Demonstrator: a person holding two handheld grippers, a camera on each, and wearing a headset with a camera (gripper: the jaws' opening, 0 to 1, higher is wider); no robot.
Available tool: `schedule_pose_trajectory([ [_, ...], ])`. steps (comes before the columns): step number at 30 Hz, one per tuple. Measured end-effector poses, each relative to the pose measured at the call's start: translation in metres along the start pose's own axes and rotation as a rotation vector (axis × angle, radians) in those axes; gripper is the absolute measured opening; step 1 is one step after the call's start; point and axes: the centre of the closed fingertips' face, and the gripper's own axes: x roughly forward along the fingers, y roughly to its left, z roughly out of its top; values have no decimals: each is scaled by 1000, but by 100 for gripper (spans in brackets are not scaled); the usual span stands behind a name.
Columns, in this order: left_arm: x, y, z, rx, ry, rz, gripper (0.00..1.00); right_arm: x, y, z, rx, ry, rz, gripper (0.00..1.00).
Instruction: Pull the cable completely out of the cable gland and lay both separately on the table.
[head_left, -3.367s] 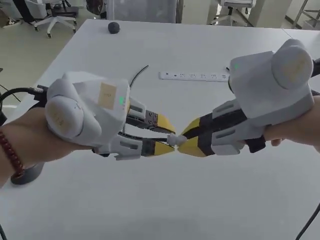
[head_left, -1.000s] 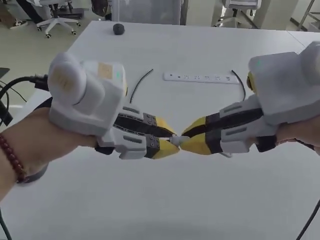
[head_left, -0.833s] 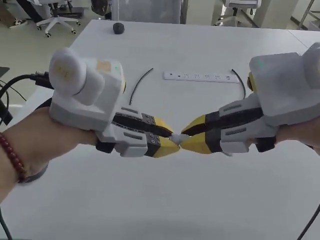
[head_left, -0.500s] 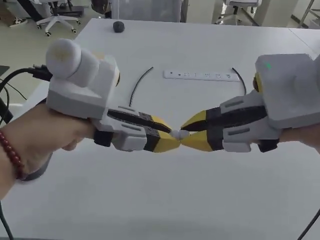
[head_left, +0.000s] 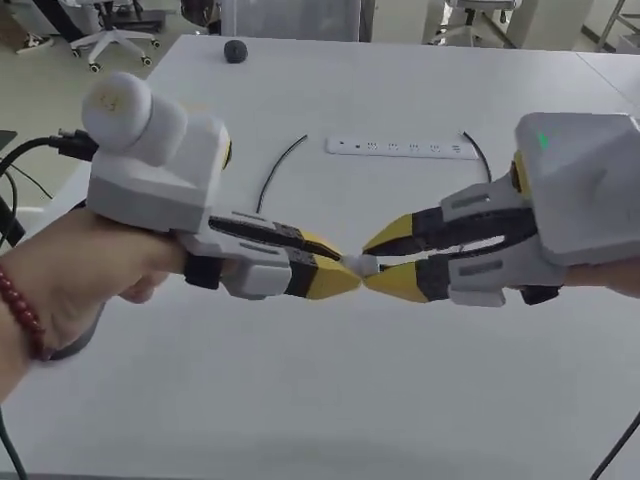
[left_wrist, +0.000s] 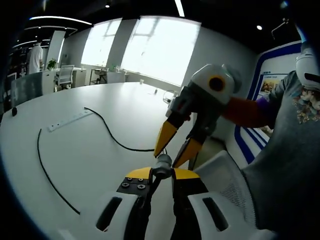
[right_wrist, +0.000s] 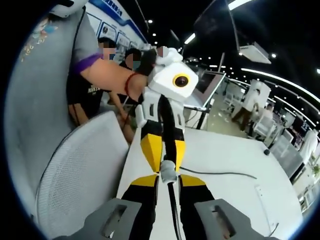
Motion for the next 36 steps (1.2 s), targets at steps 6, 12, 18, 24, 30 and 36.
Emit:
schedule_pose_trajectory([
  [6, -3, 0, 0, 29, 7, -1, 15, -6, -2, -4, 6, 17, -6, 9],
  [12, -3, -1, 0, 43, 10, -4, 15, -5, -2, -3, 15, 19, -2, 2],
  [18, -3, -2, -1, 59, 16, -4, 15, -3, 1, -4, 12, 30, 8, 0],
  [24, -4, -4, -4, 81, 21, -10, 15, -1, 6, -4, 18, 37, 31, 0],
  [30, -5, -6, -5, 91, 29, -21, 15, -1, 8, -6, 19, 45, 54, 0],
  [36, -4, -7, -5, 93, 31, -28, 15, -1, 8, -13, 3, 77, 66, 0],
])
